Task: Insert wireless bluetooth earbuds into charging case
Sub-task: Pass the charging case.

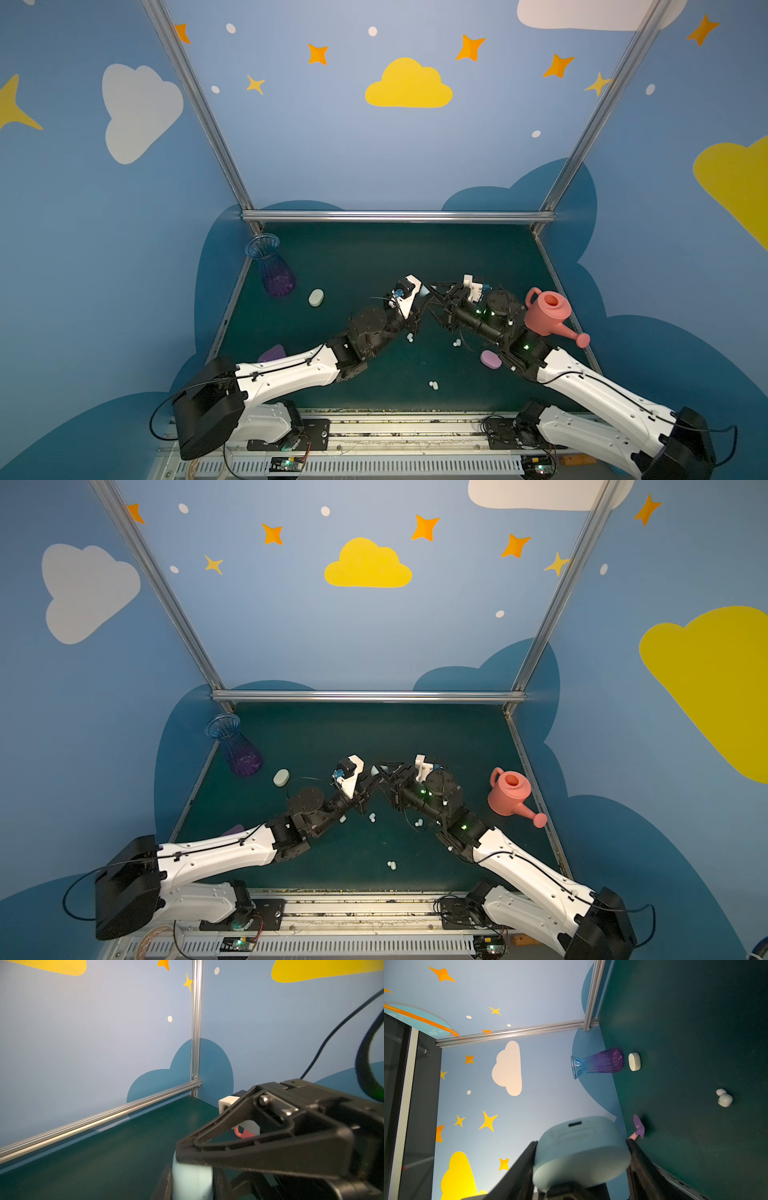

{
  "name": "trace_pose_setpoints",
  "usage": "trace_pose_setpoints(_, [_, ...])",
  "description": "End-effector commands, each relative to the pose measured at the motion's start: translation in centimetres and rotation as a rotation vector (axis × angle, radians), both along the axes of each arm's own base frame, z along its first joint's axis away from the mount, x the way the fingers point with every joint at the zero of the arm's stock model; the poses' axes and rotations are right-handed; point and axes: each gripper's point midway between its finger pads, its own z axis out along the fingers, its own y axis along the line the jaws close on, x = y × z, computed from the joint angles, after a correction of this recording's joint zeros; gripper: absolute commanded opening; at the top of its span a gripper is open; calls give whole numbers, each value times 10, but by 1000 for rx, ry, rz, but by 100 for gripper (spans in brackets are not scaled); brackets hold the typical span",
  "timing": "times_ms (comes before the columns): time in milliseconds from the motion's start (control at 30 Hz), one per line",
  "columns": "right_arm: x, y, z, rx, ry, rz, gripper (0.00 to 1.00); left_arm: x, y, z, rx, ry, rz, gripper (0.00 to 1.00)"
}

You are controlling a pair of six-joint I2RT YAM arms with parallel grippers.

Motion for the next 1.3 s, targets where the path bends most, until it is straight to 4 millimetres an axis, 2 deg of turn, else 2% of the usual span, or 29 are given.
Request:
trace_pose_setpoints(0, [-2,0,17,32,-54,1,57,0,-2,2,-16,-1,0,4])
trace_pose_setpoints(100, [-1,-4,18,29,-61,-16,53,-1,-2,4,-23,2,-8,4])
trace_pose_setpoints(167, [0,-6,18,21,-63,-29,53,-2,-2,4,-24,7,-8,10])
trace_pose_setpoints(267, [2,-14,11,-26,-68,-55,52,-3,-1,2,-17,19,-16,44])
trace_pose_setpoints(300, [1,-18,-2,-61,-52,-64,52,-3,0,1,-11,29,-12,57])
trace_pose_setpoints(367, [3,-28,-22,-110,-20,-80,51,-1,8,-4,-6,62,22,75])
trace_pose_setpoints(500, [0,-48,-55,-171,56,-80,49,-7,24,-18,41,111,48,99])
trace_pose_setpoints(633, [-10,-62,-74,-238,91,-16,49,-16,42,-40,156,194,61,100])
trace_pose_setpoints(733, [-20,-65,-76,-288,81,65,49,-28,47,-54,259,233,-1,100])
trace_pose_setpoints(833, [-29,-60,-72,-320,63,171,49,-46,47,-65,424,249,-134,100])
trace_pose_setpoints(900, [-35,-56,-72,-337,65,237,49,-47,53,-60,456,257,-164,100])
trace_pose_setpoints(933, [-37,-52,-61,-334,38,273,49,-45,55,-57,459,263,-177,100])
trace_pose_setpoints(1033, [-43,-44,-51,-330,7,361,48,-44,59,-53,480,286,-254,100])
trace_pose_setpoints(1267, [-52,-27,-38,-312,-30,503,47,-68,34,-52,562,208,-531,100])
